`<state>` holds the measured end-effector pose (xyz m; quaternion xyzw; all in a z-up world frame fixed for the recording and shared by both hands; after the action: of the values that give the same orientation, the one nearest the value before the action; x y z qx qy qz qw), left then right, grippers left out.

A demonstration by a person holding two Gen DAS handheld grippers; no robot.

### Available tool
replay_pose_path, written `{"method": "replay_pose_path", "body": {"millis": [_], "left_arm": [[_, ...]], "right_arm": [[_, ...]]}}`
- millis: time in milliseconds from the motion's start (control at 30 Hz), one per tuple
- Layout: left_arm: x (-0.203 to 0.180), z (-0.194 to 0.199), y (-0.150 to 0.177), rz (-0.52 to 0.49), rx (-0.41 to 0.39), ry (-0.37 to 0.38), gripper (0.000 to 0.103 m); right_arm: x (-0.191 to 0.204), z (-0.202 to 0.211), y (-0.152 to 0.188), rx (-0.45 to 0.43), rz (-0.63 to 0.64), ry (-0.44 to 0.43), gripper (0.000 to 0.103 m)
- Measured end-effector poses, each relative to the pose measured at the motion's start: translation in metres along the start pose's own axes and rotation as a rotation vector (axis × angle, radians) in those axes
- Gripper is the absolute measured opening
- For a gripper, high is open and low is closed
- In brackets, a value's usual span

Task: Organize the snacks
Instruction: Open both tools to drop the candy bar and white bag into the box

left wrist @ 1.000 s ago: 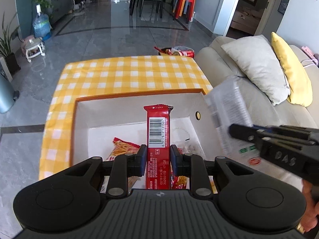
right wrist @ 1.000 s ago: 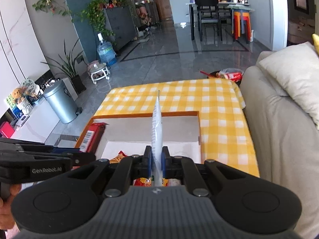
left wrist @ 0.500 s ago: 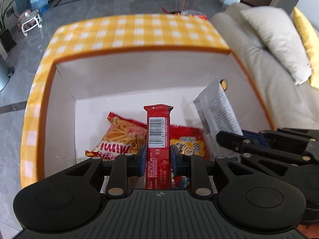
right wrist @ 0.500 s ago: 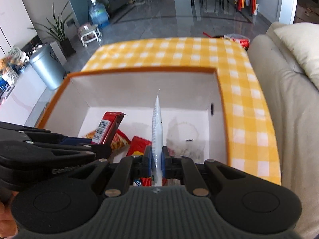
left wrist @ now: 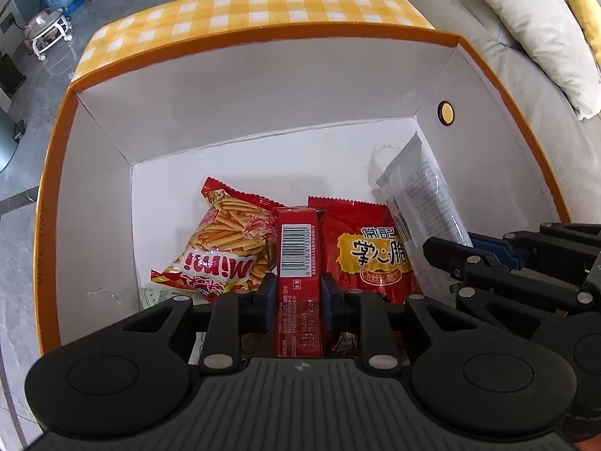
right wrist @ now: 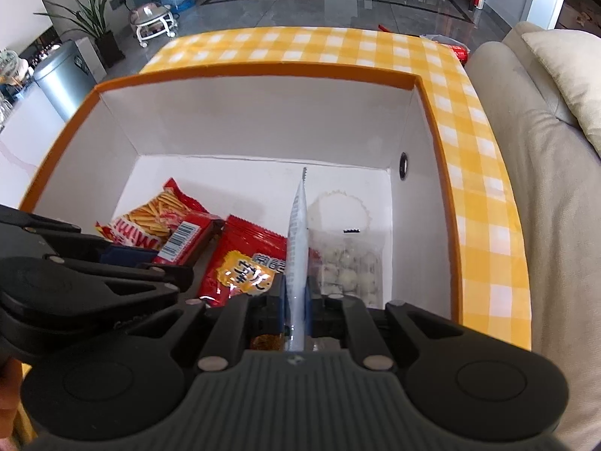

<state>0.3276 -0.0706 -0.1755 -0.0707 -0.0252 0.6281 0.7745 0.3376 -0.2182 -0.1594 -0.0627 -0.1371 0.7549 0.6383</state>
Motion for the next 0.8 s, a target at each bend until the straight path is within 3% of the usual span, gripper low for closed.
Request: {"method": "replay_pose_path", "body": {"millis": [100,200,400,567,800], "left_arm": [[0.001,0.001,0.0,-0.004,0.001,-0.012,0.03],[0.001,0.002,0.0,0.002,-0.002,-0.016,0.033],[0.0,0.011,0.003,0.001,-0.02,-0.025,0.051],[-0.002,0.026,0.005,-0.013,-0.061,-0.064,0.065],[0.006,0.059,0.014,0.019,-0.162,-0.076,0.067]], "right_arm": [[-0.001,0.0,0.0,0.002,0.013,0.02,0.008],[-0.001,0.004,0.001,-0.005,0.034,0.059,0.018],[-0.008,0.013,0.003,-0.023,0.046,0.098,0.02],[-0.007,0.023,0.005,-0.049,0.042,0.095,0.037],[-0.004,0.052,0.01,-0.12,0.032,0.055,0.046]]}}
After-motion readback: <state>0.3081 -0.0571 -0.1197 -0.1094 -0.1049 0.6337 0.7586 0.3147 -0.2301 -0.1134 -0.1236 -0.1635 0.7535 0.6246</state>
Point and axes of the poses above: each gripper's, at about its wrist camera, not at the fingertips, and z roughly against the way its jaws point, x to its left, y to its underside, the point moved 6 cm from there along -z, roughly the way its jaws point, and after that the axes turned 10 degrees about x, right-handed, at the moved point
